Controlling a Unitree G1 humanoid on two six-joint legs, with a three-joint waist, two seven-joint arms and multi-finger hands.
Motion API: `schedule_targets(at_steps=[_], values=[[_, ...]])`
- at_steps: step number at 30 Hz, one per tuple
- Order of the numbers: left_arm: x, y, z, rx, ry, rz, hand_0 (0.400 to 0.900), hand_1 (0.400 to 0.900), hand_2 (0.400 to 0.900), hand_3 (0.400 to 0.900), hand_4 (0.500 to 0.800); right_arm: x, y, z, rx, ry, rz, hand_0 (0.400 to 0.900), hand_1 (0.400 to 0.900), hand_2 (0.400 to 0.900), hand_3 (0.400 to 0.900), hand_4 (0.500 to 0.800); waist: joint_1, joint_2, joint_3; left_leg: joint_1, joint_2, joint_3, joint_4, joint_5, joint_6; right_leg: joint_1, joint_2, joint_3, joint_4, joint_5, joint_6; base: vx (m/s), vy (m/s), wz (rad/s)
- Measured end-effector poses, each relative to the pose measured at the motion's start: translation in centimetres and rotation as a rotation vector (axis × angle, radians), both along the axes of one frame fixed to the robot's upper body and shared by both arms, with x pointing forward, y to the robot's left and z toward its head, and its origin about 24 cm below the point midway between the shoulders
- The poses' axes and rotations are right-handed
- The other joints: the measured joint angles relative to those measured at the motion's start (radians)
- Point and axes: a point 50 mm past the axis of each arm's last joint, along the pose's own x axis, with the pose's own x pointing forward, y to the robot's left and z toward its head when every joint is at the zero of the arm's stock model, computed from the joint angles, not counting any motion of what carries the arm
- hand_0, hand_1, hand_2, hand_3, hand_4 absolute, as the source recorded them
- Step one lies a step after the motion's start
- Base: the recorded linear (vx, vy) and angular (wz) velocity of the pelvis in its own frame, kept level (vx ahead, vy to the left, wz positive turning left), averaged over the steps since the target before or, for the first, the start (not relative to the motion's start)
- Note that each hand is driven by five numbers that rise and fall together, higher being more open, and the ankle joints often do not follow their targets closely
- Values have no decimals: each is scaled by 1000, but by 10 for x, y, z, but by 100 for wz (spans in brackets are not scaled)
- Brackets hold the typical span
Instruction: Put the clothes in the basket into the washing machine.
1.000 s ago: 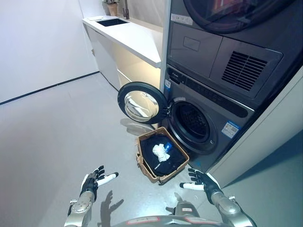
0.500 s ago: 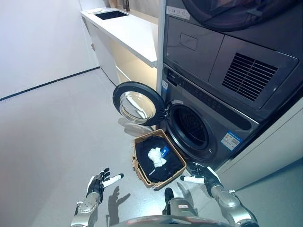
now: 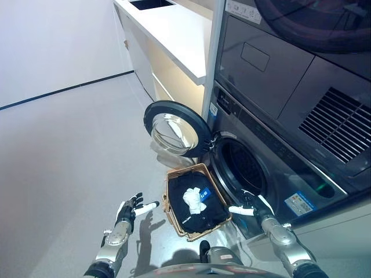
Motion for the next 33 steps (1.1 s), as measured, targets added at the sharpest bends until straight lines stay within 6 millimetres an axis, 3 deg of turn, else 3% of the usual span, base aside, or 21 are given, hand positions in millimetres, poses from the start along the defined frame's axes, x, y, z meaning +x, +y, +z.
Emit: schedule_targets(at_steps=[2,3,5,6,8,10,14,16,19,20,21,23,25,26,29,31,33], values=[[4,-4,1,-6,-4,-18,900,900,900,900,800,-2,0,-1,2,3,-13,900,900,900,900,800,0,-4,11,-40,-1,6,112,23,-34,34,1,5,-15,-7,-12,109,-135,-3],[6,-7,1,-10,-6,-22,900,900,900,900,800,-2,-1,-2,-3,5,-22,900,900,900,900,800,1,-11,18,-59,-1,45,166,49,-47,53,0,3,-26,-8,-30,146,-105,-37],[9,-11,2,-18,-8,-29,900,900,900,900,800,-1,-1,-2,-12,-3,-42,900,900,900,900,800,9,-32,31,-76,-5,83,219,83,-24,74,-1,25,-31,-13,-58,174,-65,-62],[12,-12,3,-23,-16,-32,900,900,900,900,800,2,-2,0,-13,-15,-57,900,900,900,900,800,23,-43,39,-94,-7,95,217,73,8,81,3,52,-41,-17,-83,166,-21,-62],[15,-13,4,-22,-24,-32,900,900,900,900,800,3,3,-1,-5,-12,-43,900,900,900,900,800,44,-67,56,-111,-25,97,126,64,31,107,6,82,-70,-7,-90,139,37,-53],[15,-12,5,-13,-25,-22,900,900,900,900,800,2,10,-4,3,-3,-26,900,900,900,900,800,61,-76,70,-136,-13,81,31,66,29,135,20,99,-86,-4,-89,147,112,-54],[16,-11,5,2,-26,-10,900,900,900,900,800,6,12,-3,-1,-15,-12,900,900,900,900,800,86,-41,105,-198,51,56,-163,175,17,170,80,172,-115,-1,-71,198,177,-81],[15,-10,5,9,-23,-12,900,900,900,900,800,10,10,0,-14,-30,-22,900,900,900,900,800,88,-19,118,-197,42,24,-205,212,26,190,87,221,-141,6,-56,123,255,-88],[17,-13,6,78,-33,-54,900,900,900,900,800,29,4,14,-42,-89,-11,900,900,900,900,800,77,51,126,-195,33,80,-218,266,63,169,79,294,-138,4,-8,41,298,-78],[24,-11,10,121,-54,-79,900,900,900,900,800,33,5,16,-40,-102,-11,900,900,900,900,800,76,46,134,-185,12,109,-229,282,28,142,49,304,-108,-9,15,-91,264,-89],[33,-10,16,187,-85,-120,900,900,900,900,800,34,6,17,-41,-114,-9,900,900,900,900,800,65,37,138,-187,-14,140,-240,286,52,116,14,302,-84,-25,40,-204,235,-118],[56,-2,36,394,-185,-208,900,900,900,900,800,43,15,22,-37,-152,24,900,900,900,900,800,72,12,165,-211,-48,224,-244,288,89,38,-35,323,-40,-26,56,-262,169,-122],[80,11,60,645,-293,-302,900,900,900,900,800,58,33,30,-17,-209,78,900,900,900,900,800,95,-7,205,-250,-53,319,-228,282,113,-35,-82,313,-22,-25,76,-222,79,-73],[94,17,73,754,-345,-328,900,900,900,900,800,64,39,35,-12,-238,105,900,900,900,900,800,96,-14,235,-260,-54,338,-224,284,117,-50,-106,283,-27,-22,82,-184,56,-40],[127,32,117,1018,-505,-355,900,900,900,900,800,80,50,51,0,-325,150,900,900,900,900,800,86,-52,308,-323,-46,365,-193,285,109,-75,-132,259,-75,50,161,-193,69,-28],[138,39,136,1191,-567,-413,900,900,900,900,800,93,51,64,-9,-389,152,900,900,900,900,800,66,-62,335,-389,-24,365,-158,278,100,-123,-112,257,-79,68,146,-170,46,-10],[151,32,151,1292,-623,-478,900,900,900,900,800,104,46,77,-37,-435,136,900,900,900,900,800,46,-79,369,-426,-12,365,-145,283,93,-151,-102,252,-96,90,134,-153,46,-2]])
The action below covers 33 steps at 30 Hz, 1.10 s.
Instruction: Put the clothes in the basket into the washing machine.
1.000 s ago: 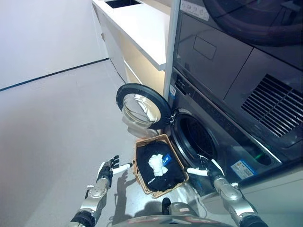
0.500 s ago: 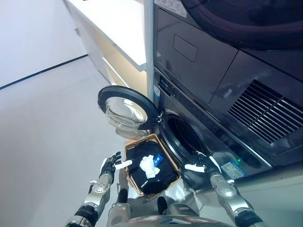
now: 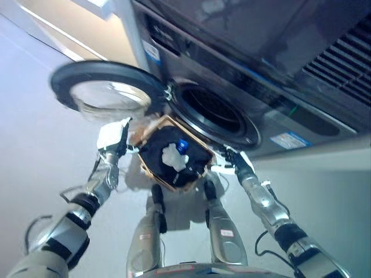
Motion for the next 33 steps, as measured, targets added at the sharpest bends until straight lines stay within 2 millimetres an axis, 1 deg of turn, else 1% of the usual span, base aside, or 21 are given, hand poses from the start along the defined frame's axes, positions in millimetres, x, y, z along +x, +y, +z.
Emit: schedule_targets(at_steps=[2,4,6,9,12,14,16,18,20,22,23,27,30,33], values=[[7,-11,9,76,-31,-63,900,900,900,900,800,8,-6,12,-19,-52,-16,900,900,900,900,800,-15,-9,24,-35,6,-2,14,0,-1,-29,4,-4,0,8,-1,-128,52,-2],[11,-19,12,154,-45,-113,900,900,900,900,800,14,-9,22,-26,-98,-26,900,900,900,900,800,-26,-12,36,-72,8,-3,33,-4,-3,-63,11,-1,6,10,-1,-104,32,5],[19,-26,26,215,-98,-146,900,900,900,900,800,22,-9,33,-6,-154,-39,900,900,900,900,800,-31,-9,58,-125,9,-23,63,-10,-7,-104,12,-5,20,13,-1,-90,27,9],[32,-35,48,291,-174,-174,900,900,900,900,800,33,-5,50,10,-218,-38,900,900,900,900,800,-33,-10,104,-185,9,-32,89,-13,-8,-164,14,-7,47,13,-1,-53,47,-2],[40,-41,61,373,-210,-192,900,900,900,900,800,42,0,62,33,-269,-53,900,900,900,900,800,-37,-5,113,-257,7,-39,119,-16,-6,-237,11,-7,75,13,-1,-35,47,-6],[44,-46,65,438,-214,-207,900,900,900,900,800,45,1,65,30,-281,-61,900,900,900,900,800,-39,-3,114,-292,7,-39,140,-24,-2,-283,5,-9,112,13,-1,-12,35,-5],[49,-53,70,475,-227,-220,900,900,900,900,800,48,0,66,25,-288,-76,900,900,900,900,800,-48,-2,115,-325,-3,-40,165,-30,4,-321,-4,-8,138,12,1,-1,26,-7],[52,-56,79,511,-247,-227,900,900,900,900,800,49,-2,68,19,-293,-87,900,900,900,900,800,-64,0,115,-373,-10,-44,212,-49,12,-360,-7,-2,165,0,14,1,22,-8],[56,-58,89,533,-274,-223,900,900,900,900,800,50,-3,71,21,-310,-92,900,900,900,900,800,-75,0,115,-438,-10,-42,280,-72,21,-416,-8,7,206,-10,15,-5,13,-8],[59,-61,98,554,-301,-232,900,900,900,900,800,50,-6,73,20,-321,-107,900,900,900,900,800,-77,0,115,-500,-10,-37,329,-89,30,-475,-7,24,240,-17,10,-12,14,-10],[60,-62,101,565,-309,-234,900,900,900,900,800,50,-7,73,19,-323,-110,900,900,900,900,800,-80,0,116,-526,-10,-33,350,-100,29,-499,-8,27,255,-22,11,-18,22,-16],[61,-62,106,578,-324,-229,900,900,900,900,800,45,-15,80,14,-367,-125,900,900,900,900,800,-88,1,116,-656,-6,-26,484,-146,45,-624,-3,55,363,-47,27,7,9,-10],[61,-64,110,626,-337,-249,900,900,900,900,800,43,-24,84,1,-391,-159,900,900,900,900,800,-82,3,117,-754,0,-29,601,-187,58,-715,2,65,460,-74,29,52,7,-7],[62,-62,115,662,-349,-255,900,900,900,900,800,43,-29,95,4,-438,-177,900,900,900,900,800,-80,5,118,-834,1,-25,695,-225,67,-794,4,79,550,-107,24,0,0,0]])
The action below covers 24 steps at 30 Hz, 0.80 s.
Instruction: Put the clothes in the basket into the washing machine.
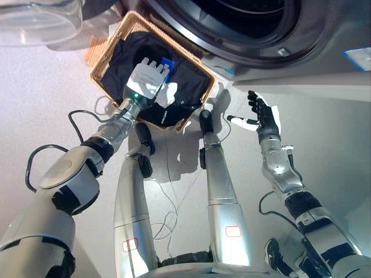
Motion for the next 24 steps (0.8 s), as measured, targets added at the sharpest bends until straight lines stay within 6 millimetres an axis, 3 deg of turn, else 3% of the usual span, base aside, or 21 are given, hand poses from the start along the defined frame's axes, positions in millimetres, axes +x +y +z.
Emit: schedule_targets(at_steps=[11,13,14,15,16,24], values=[[-4,15,15,87,-50,1,900,900,900,900,800,-7,-2,22,13,-123,3,900,900,900,900,800,12,2,1,-208,12,-14,284,-102,14,-212,18,22,302,-117,11,-19,-3,0],[-4,16,14,104,-50,-1,798,798,798,798,739,-8,-5,25,5,-133,-4,900,900,900,900,800,17,3,2,-240,19,-18,325,-112,15,-243,26,23,345,-127,9,-35,-12,-1],[-5,17,13,125,-49,-6,541,541,541,541,585,-9,-6,26,-1,-138,-2,900,900,900,900,800,20,3,2,-252,24,-20,346,-122,13,-254,29,23,363,-135,10,-39,-14,-2],[-5,18,14,140,-54,-8,498,498,498,498,559,-9,-6,28,-6,-144,1,900,900,900,900,800,19,3,2,-260,26,-23,362,-127,12,-264,31,23,380,-139,9,-37,-18,-1],[-5,18,16,145,-61,-8,400,400,400,400,500,-10,-7,30,-10,-150,2,900,900,900,900,800,19,3,2,-268,27,-24,373,-132,16,-272,31,22,392,-144,10,-34,-13,-2],[-3,10,36,155,-133,-33,400,400,400,400,500,-15,-11,30,-23,-158,3,900,900,900,900,800,16,2,2,-305,30,-36,421,-141,11,-305,41,23,438,-153,15,-12,-4,0]])
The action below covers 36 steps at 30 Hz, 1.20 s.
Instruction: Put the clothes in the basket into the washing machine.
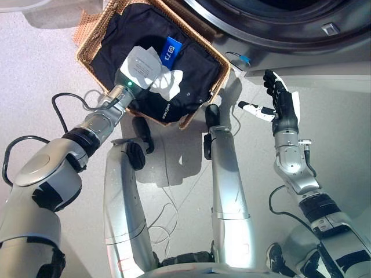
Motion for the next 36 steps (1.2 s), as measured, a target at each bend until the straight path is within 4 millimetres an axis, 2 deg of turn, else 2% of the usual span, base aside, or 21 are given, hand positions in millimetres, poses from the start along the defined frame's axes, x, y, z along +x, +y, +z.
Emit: schedule_targets(at_steps=[10,13,16,20,22,23,27,31,36], values=[[0,1,1,2,-1,3,400,400,400,400,500,-1,0,-2,2,3,0,900,900,900,900,800,-4,0,0,1,8,-1,-1,0,-4,-1,5,-3,2,-2,3,-1,-5,1],[0,1,-2,-3,12,7,400,400,400,400,500,-1,0,-4,6,9,-2,900,900,900,900,800,-5,0,0,50,-1,0,-67,26,-10,45,-6,-10,-54,9,-2,27,-30,9],[-1,1,-11,-62,51,11,400,400,400,400,500,-2,2,-9,21,23,-3,900,900,900,900,800,-2,-1,-7,152,-13,-5,-203,73,-21,147,-20,-37,-186,53,-11,36,-44,12],[-3,2,-25,-284,116,25,400,400,400,400,500,-1,5,-18,44,51,-15,900,900,900,900,800,4,-1,-25,311,-29,-8,-382,130,-39,299,-46,-74,-343,92,-26,74,-41,5],[-7,5,-43,-433,170,45,400,400,400,400,500,-5,8,-31,69,86,-18,900,900,900,900,800,8,-3,-112,328,-32,-11,-454,149,-50,309,-49,-84,-406,104,-34,51,-29,5],[-7,6,-45,-493,188,50,400,400,400,400,500,-6,8,-35,73,98,-21,900,900,900,900,800,11,-2,-129,343,-32,-13,-476,154,-53,323,-51,-91,-418,107,-29,9,-33,10],[-8,0,-54,-929,285,30,400,400,400,400,500,-5,12,-50,108,163,-48,900,900,900,900,800,17,-3,-128,471,-46,-21,-609,198,-67,443,-60,-111,-527,142,-32,64,-38,10],[-10,-7,-67,-1193,390,19,400,400,400,400,500,-10,16,-66,129,228,-51,900,900,900,900,800,14,-3,-128,588,-57,-38,-718,227,-79,551,-71,-134,-602,152,-33,88,-43,11],[-7,-11,-65,-1522,501,-25,400,400,400,400,500,-9,22,-73,138,273,-20,900,900,900,900,800,-3,-4,-128,683,-59,-47,-847,276,-88,638,-68,-145,-707,185,-34,73,-31,-1]])
